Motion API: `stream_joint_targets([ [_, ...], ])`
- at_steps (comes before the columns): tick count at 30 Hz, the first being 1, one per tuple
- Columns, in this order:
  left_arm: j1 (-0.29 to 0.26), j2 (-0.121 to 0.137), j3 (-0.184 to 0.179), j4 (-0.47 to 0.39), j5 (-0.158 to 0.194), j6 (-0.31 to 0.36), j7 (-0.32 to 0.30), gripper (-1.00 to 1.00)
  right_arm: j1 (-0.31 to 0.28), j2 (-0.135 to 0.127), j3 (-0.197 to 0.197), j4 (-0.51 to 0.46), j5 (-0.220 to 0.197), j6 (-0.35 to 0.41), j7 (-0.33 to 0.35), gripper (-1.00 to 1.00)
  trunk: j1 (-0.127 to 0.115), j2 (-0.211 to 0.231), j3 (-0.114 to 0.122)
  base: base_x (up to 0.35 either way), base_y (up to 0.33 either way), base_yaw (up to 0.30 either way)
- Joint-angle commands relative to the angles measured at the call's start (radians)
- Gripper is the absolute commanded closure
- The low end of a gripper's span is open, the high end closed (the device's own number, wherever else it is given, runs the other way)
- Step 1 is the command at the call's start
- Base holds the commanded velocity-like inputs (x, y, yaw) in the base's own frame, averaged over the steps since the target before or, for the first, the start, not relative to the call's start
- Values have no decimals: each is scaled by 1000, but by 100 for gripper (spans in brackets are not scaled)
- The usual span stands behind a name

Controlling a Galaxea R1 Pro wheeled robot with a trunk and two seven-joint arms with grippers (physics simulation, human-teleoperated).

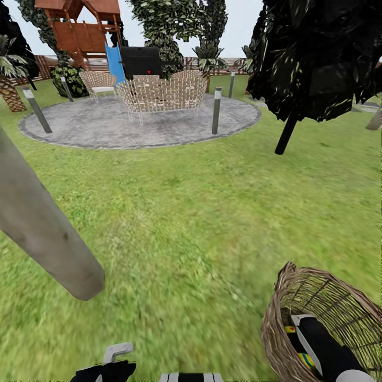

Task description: Take the three Easter eggs out of the wicker basket on the lawn in the garden, then place them on the lawn next to a single tree (choose any tree) so that all three eggs are next to the same tree and none are left in the basket.

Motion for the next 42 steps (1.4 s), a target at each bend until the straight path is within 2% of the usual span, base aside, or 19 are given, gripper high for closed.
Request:
stream_joint_targets([
  [1,0,0,3,3,6,5,-3,-100,0,0,0,-1,0,5,-3,100,-1,0,3,-82,0,0],
  [15,0,-1,1,11,6,8,-6,-100,0,5,3,-1,1,3,-2,100,-7,3,57,-10,-6,0],
  [18,0,-24,0,64,2,1,-4,-100,0,12,3,-1,2,3,-3,100,-9,4,69,-134,-255,0],
  [23,0,-22,5,65,9,1,-9,-100,0,11,3,-1,2,4,-1,100,-11,5,88,-13,-58,0],
  [24,0,-16,6,57,9,2,-10,-100,0,11,3,-1,2,5,-1,100,-11,5,92,0,0,0],
  [25,0,2,7,26,9,5,-10,-100,0,11,2,-1,2,5,-1,100,-12,6,96,0,0,0],
  [27,0,62,11,-135,10,22,-9,-100,0,12,3,-1,2,4,-1,100,-13,6,104,0,0,0],
  [28,0,77,31,-223,16,39,-9,-100,0,15,3,-1,2,3,-1,100,-13,6,108,0,0,0],
  [29,0,80,59,-292,30,73,-8,-100,0,17,3,-1,2,3,-1,100,-14,6,111,0,0,0],
  [31,-7,78,79,-359,44,150,-3,-100,0,19,2,-1,1,3,-2,100,-14,7,119,0,0,0],
  [35,-22,75,84,-373,43,154,4,-100,0,24,-1,-3,0,2,-3,100,-16,8,135,0,0,0],
  [37,-60,71,83,-363,42,142,4,-100,0,22,-4,-3,-1,2,-3,100,-17,8,142,0,0,0],
  [40,-70,70,79,-269,40,141,3,-100,0,13,-8,-11,-3,2,-2,100,-18,9,154,0,0,0],
  [42,-71,70,79,-246,39,140,2,-100,0,17,-7,-12,-4,3,-2,100,-19,10,162,0,0,0],
])
